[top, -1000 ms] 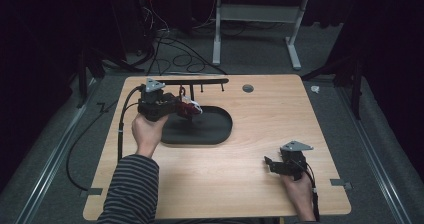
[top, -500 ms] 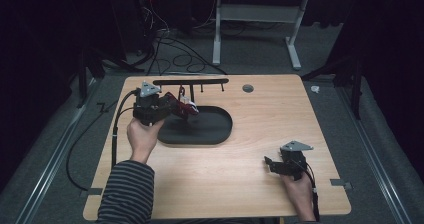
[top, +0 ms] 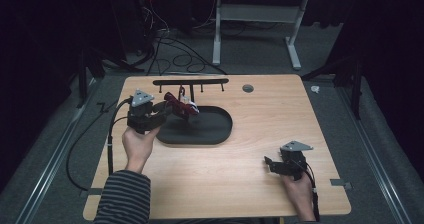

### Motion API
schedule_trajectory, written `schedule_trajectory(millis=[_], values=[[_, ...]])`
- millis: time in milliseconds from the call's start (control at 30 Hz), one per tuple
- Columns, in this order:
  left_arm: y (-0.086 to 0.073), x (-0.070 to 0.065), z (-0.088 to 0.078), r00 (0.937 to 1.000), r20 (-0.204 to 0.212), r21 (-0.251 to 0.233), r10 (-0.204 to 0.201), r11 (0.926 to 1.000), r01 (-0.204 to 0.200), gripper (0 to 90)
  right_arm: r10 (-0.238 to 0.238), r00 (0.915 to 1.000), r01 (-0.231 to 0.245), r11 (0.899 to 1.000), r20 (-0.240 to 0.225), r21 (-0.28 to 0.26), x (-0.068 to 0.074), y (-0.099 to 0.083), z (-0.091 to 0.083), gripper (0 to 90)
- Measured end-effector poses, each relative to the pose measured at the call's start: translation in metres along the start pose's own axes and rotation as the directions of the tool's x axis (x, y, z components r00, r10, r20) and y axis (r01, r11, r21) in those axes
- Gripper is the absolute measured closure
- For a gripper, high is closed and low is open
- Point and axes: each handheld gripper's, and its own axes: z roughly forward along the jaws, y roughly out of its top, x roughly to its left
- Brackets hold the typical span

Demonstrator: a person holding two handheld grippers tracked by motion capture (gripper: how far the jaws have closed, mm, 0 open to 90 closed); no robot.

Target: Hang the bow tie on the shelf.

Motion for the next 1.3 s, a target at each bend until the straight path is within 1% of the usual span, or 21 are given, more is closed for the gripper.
schedule_trajectory(millis=[167,300,367,433,733,900,1133,1300], values=[[-0.004,0.0,-0.004,1.0,0.004,-0.008,-0.009,0.9999,0.009,62.6,0.0,1.0,0.0,1.0,0.0,0.0,0.0,0.0,0.0,27.7],[-0.008,-0.002,-0.006,1.0,0.008,-0.004,-0.002,1.0,0.002,62.3,0.0,1.0,0.0,1.0,0.0,0.0,0.0,0.0,0.0,27.7],[-0.01,-0.002,-0.008,0.9999,0.015,-0.005,-0.007,1.0,0.007,62.2,0.0,1.0,0.0,1.0,0.0,0.0,0.0,0.0,0.0,27.7],[-0.011,-0.002,-0.009,0.9999,0.012,0.0,-0.004,1.0,0.004,62.0,0.0,1.0,0.0,1.0,0.0,0.0,0.0,0.0,0.0,27.7],[-0.02,-0.004,-0.016,0.9996,0.023,-0.008,-0.014,0.9999,0.014,61.6,0.0,1.0,0.0,1.0,0.0,0.0,0.0,0.0,0.0,27.7],[-0.024,-0.006,-0.019,0.9996,0.028,-0.01,-0.008,0.9999,0.008,61.6,0.0,1.0,0.0,1.0,0.0,0.0,0.0,0.0,0.0,27.7],[-0.03,-0.006,-0.024,0.9992,0.035,-0.018,-0.02,0.9996,0.021,61.4,-0.001,1.0,0.001,1.0,0.0,0.0,0.0,0.0,0.0,27.7],[-0.035,-0.007,-0.027,0.9991,0.037,-0.015,-0.023,0.9996,0.024,61.1,-0.001,1.0,0.001,1.0,0.0,0.0,0.0,0.0,0.0,27.7]])
